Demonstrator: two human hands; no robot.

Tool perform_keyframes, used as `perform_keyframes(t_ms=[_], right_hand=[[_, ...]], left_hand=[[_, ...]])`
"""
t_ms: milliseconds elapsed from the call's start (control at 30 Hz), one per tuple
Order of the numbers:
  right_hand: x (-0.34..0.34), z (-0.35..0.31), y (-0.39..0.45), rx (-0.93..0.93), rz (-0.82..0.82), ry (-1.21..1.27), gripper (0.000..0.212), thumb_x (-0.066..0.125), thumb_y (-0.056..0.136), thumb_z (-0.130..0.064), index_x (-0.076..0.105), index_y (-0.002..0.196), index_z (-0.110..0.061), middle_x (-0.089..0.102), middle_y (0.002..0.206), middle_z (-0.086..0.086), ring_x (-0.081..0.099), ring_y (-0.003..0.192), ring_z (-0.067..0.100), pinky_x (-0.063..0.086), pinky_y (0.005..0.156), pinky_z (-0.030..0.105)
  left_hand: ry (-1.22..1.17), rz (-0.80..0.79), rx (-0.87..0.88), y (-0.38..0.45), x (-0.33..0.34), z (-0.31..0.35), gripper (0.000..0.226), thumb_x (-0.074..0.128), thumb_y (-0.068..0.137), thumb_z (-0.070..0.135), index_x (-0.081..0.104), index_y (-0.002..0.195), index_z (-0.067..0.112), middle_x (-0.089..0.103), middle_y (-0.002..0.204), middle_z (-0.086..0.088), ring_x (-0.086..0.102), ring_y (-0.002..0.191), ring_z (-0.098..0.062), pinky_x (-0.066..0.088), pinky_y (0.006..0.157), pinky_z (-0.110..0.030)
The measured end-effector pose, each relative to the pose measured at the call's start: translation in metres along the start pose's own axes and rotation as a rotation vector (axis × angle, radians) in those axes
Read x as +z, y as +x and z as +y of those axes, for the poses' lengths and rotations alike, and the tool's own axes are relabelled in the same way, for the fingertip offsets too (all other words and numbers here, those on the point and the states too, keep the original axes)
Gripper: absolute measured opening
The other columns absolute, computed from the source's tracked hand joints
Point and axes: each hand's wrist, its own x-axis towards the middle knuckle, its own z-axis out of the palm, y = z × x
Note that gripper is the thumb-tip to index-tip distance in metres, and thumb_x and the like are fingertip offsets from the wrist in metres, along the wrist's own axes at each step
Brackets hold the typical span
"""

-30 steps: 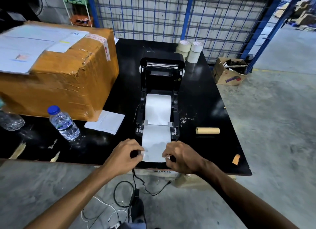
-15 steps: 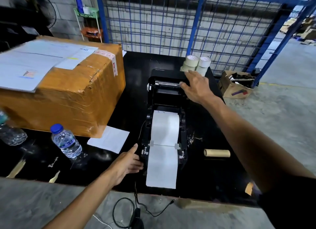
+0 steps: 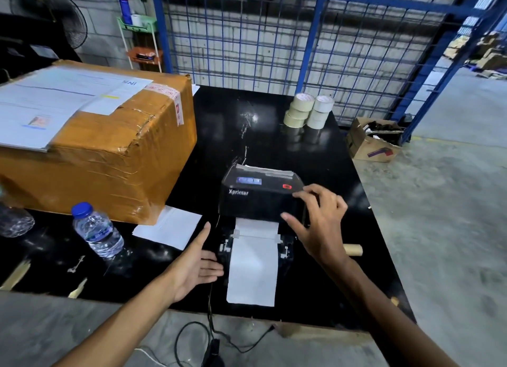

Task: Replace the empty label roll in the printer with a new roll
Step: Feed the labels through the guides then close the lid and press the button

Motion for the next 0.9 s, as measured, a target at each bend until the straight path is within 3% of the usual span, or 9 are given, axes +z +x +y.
perform_keyframes(t_ms=[133,333,400,500,600,667,733,800,900], right_hand=[[0.007,0.003,-0.034,-0.009,-0.138,-0.119,0.064,0.054,0.079,-0.058,0.051,0.127,-0.016,0.053,0.135,0.016,0.04,0.124,0.025,0.021,0.105,0.046],[0.019,0.005,-0.071,0.081,-0.355,-0.063,0.075,0.052,0.076,-0.063,0.045,0.135,-0.017,0.04,0.146,0.017,0.039,0.133,0.029,0.02,0.11,0.048],[0.019,0.0,-0.074,0.238,-0.299,0.096,0.075,0.051,0.078,-0.063,0.046,0.137,-0.018,0.04,0.147,0.015,0.036,0.135,0.027,0.022,0.111,0.048],[0.016,-0.004,-0.069,0.682,-0.233,0.429,0.07,0.052,0.082,-0.06,0.045,0.138,-0.02,0.044,0.143,0.009,0.037,0.134,0.024,0.021,0.115,0.046],[0.017,-0.003,-0.068,1.042,-0.313,0.72,0.079,0.06,0.075,-0.066,0.045,0.138,-0.02,0.052,0.139,0.004,0.048,0.125,0.02,0.029,0.113,0.038],[0.015,-0.007,-0.071,1.129,-0.368,0.832,0.084,0.061,0.073,-0.07,0.049,0.135,-0.014,0.054,0.135,-0.002,0.051,0.121,0.015,0.033,0.109,0.03],[0.014,-0.012,-0.076,1.189,-0.435,0.848,0.094,0.056,0.068,-0.079,0.052,0.134,-0.012,0.057,0.13,-0.002,0.053,0.121,0.021,0.037,0.106,0.033],[0.012,-0.018,-0.08,1.232,-0.467,0.906,0.082,0.05,0.077,-0.074,0.054,0.131,-0.013,0.061,0.123,0.008,0.058,0.115,0.03,0.044,0.101,0.04],[0.012,-0.022,-0.08,1.248,-0.415,0.908,0.075,0.049,0.081,-0.069,0.056,0.12,-0.004,0.054,0.13,0.028,0.053,0.118,0.044,0.043,0.103,0.055]], left_hand=[[-0.004,-0.011,0.005,-0.005,0.001,-0.002,0.127,0.038,0.044,0.1,0.056,0.118,-0.003,0.069,0.11,-0.024,0.068,0.102,-0.031,0.053,0.091,-0.041],[0.067,0.049,0.031,-0.014,0.014,0.003,0.138,0.051,0.033,0.098,0.049,0.127,-0.003,0.067,0.11,-0.022,0.068,0.099,-0.029,0.056,0.086,-0.04],[0.086,0.084,0.049,-0.016,0.022,0.004,0.132,0.057,0.038,0.092,0.045,0.134,0.001,0.066,0.108,-0.021,0.068,0.098,-0.029,0.056,0.085,-0.039],[0.085,0.136,0.076,-0.018,0.03,0.001,0.117,0.056,0.051,0.085,0.045,0.137,0.007,0.065,0.105,-0.02,0.067,0.096,-0.029,0.055,0.089,-0.042],[0.068,0.16,0.091,-0.02,0.031,-0.003,0.106,0.056,0.063,0.082,0.045,0.138,0.008,0.064,0.106,-0.02,0.065,0.097,-0.029,0.054,0.093,-0.043],[0.056,0.156,0.104,-0.021,0.032,-0.006,0.106,0.057,0.064,0.081,0.043,0.14,0.008,0.063,0.108,-0.019,0.065,0.098,-0.029,0.054,0.093,-0.043],[0.046,0.146,0.111,-0.023,0.033,-0.009,0.107,0.057,0.064,0.08,0.04,0.142,0.008,0.061,0.108,-0.018,0.063,0.1,-0.029,0.054,0.092,-0.042],[0.023,0.138,0.115,-0.024,0.034,-0.012,0.107,0.058,0.064,0.079,0.04,0.142,0.008,0.059,0.109,-0.018,0.062,0.1,-0.029,0.054,0.09,-0.041],[0.026,0.145,0.129,-0.024,0.035,-0.013,0.108,0.057,0.064,0.08,0.041,0.142,0.008,0.059,0.111,-0.019,0.063,0.099,-0.028,0.055,0.09,-0.041]])
